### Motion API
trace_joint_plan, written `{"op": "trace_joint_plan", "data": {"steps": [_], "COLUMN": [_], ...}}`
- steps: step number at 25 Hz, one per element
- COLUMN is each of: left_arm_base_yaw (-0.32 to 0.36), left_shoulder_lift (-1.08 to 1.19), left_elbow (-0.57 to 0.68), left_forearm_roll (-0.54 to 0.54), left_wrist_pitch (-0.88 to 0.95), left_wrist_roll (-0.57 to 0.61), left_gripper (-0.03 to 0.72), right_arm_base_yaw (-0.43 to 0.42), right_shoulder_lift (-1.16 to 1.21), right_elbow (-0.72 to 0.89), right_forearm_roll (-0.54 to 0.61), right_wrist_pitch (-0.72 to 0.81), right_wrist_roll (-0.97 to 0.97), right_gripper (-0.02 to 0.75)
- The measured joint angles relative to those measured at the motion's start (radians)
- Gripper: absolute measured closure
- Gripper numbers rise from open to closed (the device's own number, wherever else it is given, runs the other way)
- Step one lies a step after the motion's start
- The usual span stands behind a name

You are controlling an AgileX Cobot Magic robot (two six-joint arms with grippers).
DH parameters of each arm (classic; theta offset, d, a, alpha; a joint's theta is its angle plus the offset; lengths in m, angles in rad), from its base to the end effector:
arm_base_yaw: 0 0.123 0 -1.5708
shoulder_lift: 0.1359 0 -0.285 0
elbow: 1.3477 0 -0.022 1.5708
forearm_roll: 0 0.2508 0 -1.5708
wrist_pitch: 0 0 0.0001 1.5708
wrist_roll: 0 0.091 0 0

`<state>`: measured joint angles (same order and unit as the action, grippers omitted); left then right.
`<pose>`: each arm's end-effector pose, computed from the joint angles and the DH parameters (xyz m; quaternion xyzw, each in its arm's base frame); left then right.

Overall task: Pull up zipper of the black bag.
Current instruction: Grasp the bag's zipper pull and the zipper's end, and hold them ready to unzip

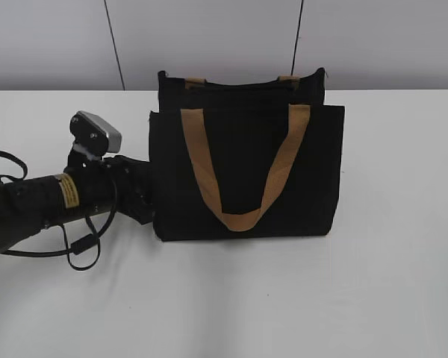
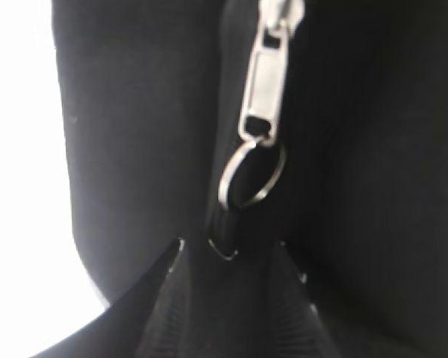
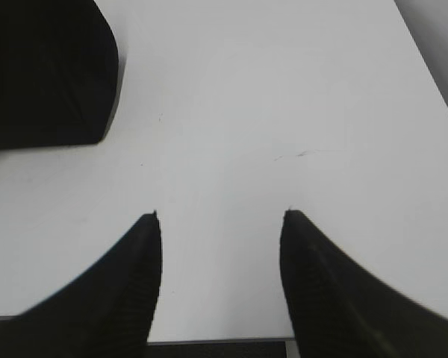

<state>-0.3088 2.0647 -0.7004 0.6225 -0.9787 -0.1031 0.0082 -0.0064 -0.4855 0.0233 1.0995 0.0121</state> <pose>0.3057 -0.1437 0.0887 0.3656 0.7320 -0.2163 0.5326 -0.0059 0.0018 0.2702 0.0011 0.8652 0.0167 0.5012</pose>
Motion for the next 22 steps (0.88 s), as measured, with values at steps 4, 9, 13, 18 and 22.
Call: {"op": "trace_joint_plan", "data": {"steps": [4, 9, 13, 18, 22], "left_arm_base_yaw": [0.000, 0.001, 0.001, 0.001, 0.001], "left_shoulder_lift": [0.029, 0.057, 0.059, 0.059, 0.059], "left_elbow": [0.000, 0.000, 0.000, 0.000, 0.000], "left_forearm_roll": [0.000, -0.004, -0.008, -0.010, -0.026], "left_wrist_pitch": [-0.049, -0.104, -0.126, -0.131, -0.137], "left_wrist_roll": [0.000, 0.000, 0.000, 0.000, 0.000], "left_gripper": [0.435, 0.440, 0.440, 0.442, 0.478], "right_arm_base_yaw": [0.000, 0.000, 0.000, 0.000, 0.000], "right_shoulder_lift": [0.000, 0.000, 0.000, 0.000, 0.000], "right_elbow": [0.000, 0.000, 0.000, 0.000, 0.000], "right_forearm_roll": [0.000, 0.000, 0.000, 0.000, 0.000], "right_wrist_pitch": [0.000, 0.000, 0.000, 0.000, 0.000], "right_wrist_roll": [0.000, 0.000, 0.000, 0.000, 0.000], "right_gripper": [0.337, 0.337, 0.337, 0.337, 0.337]}}
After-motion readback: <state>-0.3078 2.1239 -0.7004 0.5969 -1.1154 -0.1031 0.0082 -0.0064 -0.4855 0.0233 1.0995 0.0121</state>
